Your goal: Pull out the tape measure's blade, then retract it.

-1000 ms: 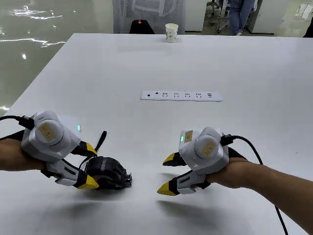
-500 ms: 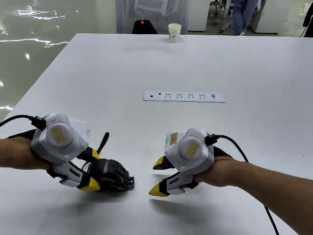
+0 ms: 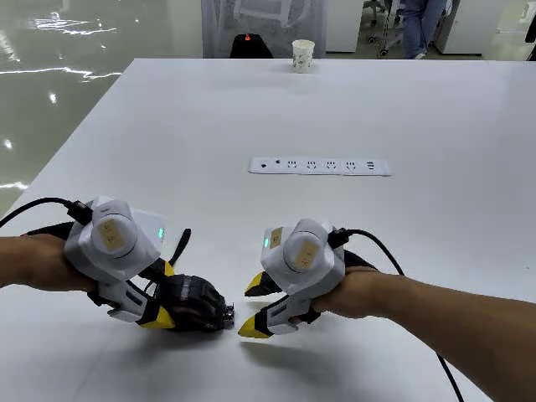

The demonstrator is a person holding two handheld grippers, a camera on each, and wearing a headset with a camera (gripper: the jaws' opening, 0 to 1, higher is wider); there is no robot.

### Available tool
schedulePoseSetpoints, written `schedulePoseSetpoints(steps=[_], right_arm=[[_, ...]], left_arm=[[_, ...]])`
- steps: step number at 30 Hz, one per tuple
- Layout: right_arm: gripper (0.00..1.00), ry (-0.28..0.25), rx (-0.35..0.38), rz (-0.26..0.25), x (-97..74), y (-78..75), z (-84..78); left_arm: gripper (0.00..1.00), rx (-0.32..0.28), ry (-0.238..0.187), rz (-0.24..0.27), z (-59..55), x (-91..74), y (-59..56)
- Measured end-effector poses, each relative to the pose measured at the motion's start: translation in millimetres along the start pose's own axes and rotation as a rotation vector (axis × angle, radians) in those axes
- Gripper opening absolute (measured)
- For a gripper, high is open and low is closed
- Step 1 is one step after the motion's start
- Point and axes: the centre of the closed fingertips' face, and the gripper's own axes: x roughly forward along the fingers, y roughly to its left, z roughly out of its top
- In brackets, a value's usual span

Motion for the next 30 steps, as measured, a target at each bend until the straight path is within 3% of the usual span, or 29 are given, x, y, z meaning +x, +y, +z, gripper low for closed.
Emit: schedulePoseSetpoints(steps=[22, 30], right_arm=[[0.12, 0.004, 0.003, 0.041, 19.5, 3.5, 3.8], [0.11, -0.006, 0.001, 0.025, 19.8, 2.7, 3.5]], left_arm=[[0.27, -0.003, -0.002, -0.013, -3.7, 3.6, 3.4], [0.27, -0.018, -0.005, -0.014, -3.5, 3.6, 2.8]])
